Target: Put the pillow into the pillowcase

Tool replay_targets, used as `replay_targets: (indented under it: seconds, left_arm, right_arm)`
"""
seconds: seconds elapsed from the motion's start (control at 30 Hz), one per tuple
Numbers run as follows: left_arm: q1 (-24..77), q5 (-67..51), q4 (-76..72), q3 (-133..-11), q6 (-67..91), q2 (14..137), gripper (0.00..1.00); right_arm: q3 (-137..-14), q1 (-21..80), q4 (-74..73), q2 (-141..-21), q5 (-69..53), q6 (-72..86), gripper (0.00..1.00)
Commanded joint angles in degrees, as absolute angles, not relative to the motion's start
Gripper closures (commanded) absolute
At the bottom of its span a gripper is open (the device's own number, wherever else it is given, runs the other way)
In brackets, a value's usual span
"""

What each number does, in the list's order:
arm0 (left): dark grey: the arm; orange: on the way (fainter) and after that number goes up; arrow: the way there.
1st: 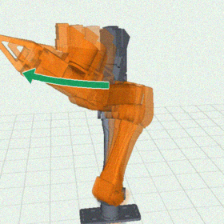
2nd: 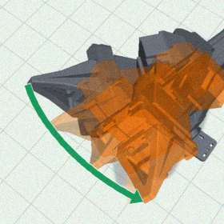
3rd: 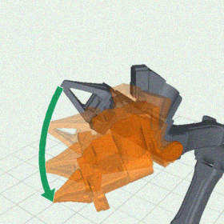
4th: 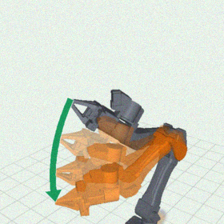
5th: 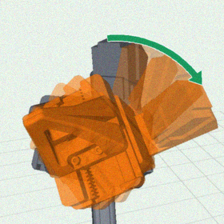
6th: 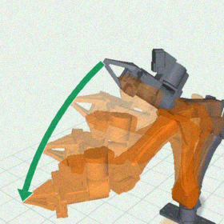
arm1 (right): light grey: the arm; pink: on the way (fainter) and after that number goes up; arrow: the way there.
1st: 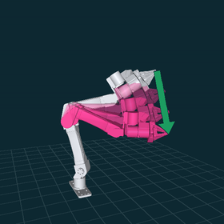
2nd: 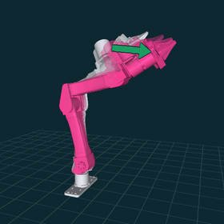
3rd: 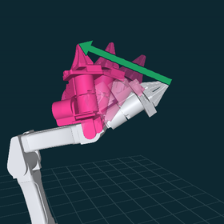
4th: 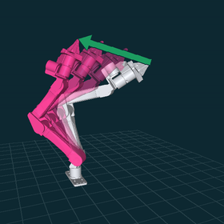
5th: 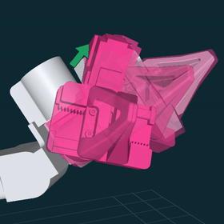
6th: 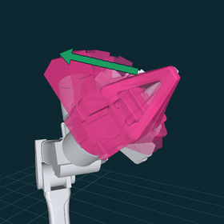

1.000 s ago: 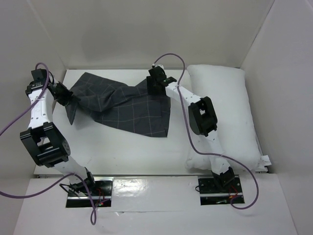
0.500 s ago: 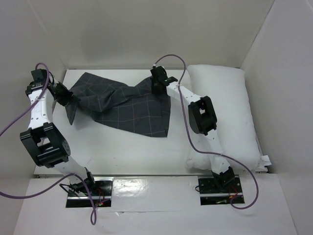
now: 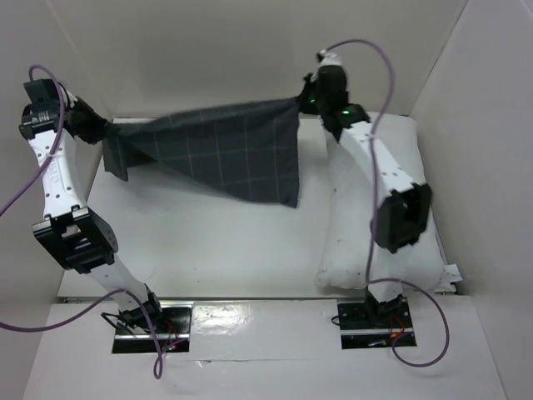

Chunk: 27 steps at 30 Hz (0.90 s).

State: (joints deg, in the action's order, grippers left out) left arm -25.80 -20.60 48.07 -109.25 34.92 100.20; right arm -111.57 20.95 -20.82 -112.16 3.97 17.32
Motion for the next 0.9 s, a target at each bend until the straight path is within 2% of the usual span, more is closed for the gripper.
replay_targets:
  seconds: [0.0,0.1,0.2,0.37,0.47,0.5,0.57,0.6,0.63,0.67,0.77,0.83,0.87]
  left_arm:
    - [-26.8,-21.1,50.5,-114.8,36.0,100.8,1.00]
    - [-27.4,-20.6,50.5,-113.7,36.0,99.5,1.00]
    - [-28.6,-19.4,49.9,-106.2,36.0,96.6,1.00]
    - [-29.2,-16.9,47.4,-95.5,35.5,91.3,1.00]
    - [-29.7,-14.5,47.4,-91.0,34.9,88.9,1.00]
    - [-29.7,-14.5,47.4,-90.2,34.4,88.2,0.89]
    - [-30.3,-15.0,47.4,-88.9,33.8,87.0,0.50]
    - [-30.3,-15.0,47.4,-88.9,33.8,86.0,0.34]
    - [-30.3,-16.0,46.9,-88.9,33.8,86.0,0.20]
    - [-30.3,-16.7,46.8,-88.9,33.8,85.4,0.10]
    - [-29.6,-18.6,46.8,-89.4,33.3,85.4,0.09]
    - [-28.0,-18.6,46.3,-88.8,31.3,86.0,0.11]
    - [-26.3,-17.2,46.3,-87.6,31.3,86.7,0.13]
  right_arm:
    - [-106.2,18.3,-10.2,-94.9,-0.6,16.3,1.00]
    - [-98.5,17.6,-10.8,-88.2,-4.4,14.3,1.00]
    - [-87.0,18.1,-10.8,-76.0,-11.1,13.3,1.00]
    - [-59.5,24.6,-12.0,-61.0,-17.2,14.5,1.00]
    - [-44.2,29.6,-13.2,-53.5,-15.5,20.5,1.00]
    - [-41.5,33.2,-14.8,-52.2,-13.5,22.2,0.95]
    - [-37.1,36.5,-16.5,-50.5,-10.7,26.8,0.71]
    - [-37.1,39.2,-19.3,-50.0,-7.2,27.4,0.45]
    - [-37.1,40.2,-20.6,-50.0,-4.8,28.1,0.38]
    - [-38.6,41.1,-22.3,-50.8,-2.0,28.1,0.34]
    - [-45.3,41.7,-26.4,-55.2,7.3,26.8,0.34]
    - [-51.3,40.7,-27.6,-59.4,11.3,25.8,0.42]
    - [-53.5,40.2,-27.6,-65.2,11.9,25.2,0.49]
